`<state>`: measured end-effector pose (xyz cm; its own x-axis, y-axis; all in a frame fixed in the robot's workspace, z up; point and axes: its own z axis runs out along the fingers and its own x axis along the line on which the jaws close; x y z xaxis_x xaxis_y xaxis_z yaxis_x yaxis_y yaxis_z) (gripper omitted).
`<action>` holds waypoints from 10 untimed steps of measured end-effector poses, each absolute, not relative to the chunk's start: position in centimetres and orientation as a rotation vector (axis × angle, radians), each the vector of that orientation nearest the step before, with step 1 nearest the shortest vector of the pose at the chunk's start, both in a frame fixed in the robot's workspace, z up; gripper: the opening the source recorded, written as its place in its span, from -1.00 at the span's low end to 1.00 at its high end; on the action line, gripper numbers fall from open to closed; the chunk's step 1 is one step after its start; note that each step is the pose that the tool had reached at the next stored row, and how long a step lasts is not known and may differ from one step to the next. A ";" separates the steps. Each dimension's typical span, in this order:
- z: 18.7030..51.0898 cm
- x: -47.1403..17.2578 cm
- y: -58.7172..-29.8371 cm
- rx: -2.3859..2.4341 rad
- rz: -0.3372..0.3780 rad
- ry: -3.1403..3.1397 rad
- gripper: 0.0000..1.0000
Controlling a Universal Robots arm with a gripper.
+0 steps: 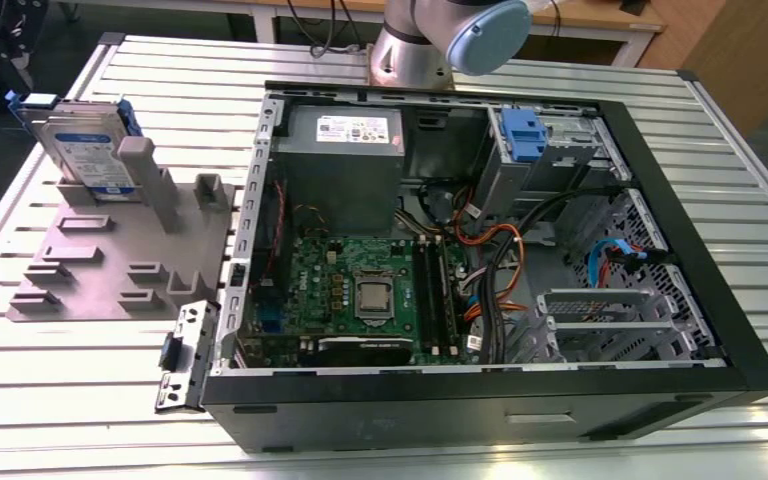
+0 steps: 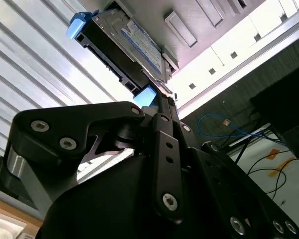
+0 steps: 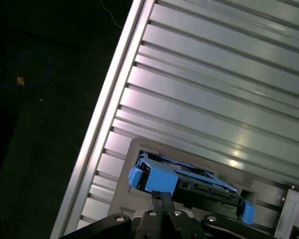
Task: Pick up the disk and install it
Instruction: 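Pick up the disk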
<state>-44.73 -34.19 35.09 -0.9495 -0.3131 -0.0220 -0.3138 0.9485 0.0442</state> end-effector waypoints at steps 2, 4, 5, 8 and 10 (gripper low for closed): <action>35.1 -44.7 -34.2 -0.519 0.074 3.083 -0.79; 35.1 -44.7 -34.2 -0.540 0.074 3.080 -0.79; 35.1 -44.7 -34.2 -0.549 0.074 3.078 -0.79; 35.1 -44.7 -34.2 -0.579 0.074 3.073 -0.79; 35.1 -44.7 -34.2 -0.597 0.075 3.070 -0.79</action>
<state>-44.73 -34.19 35.09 -0.9271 -0.3742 -0.0220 -0.3748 0.9261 0.0443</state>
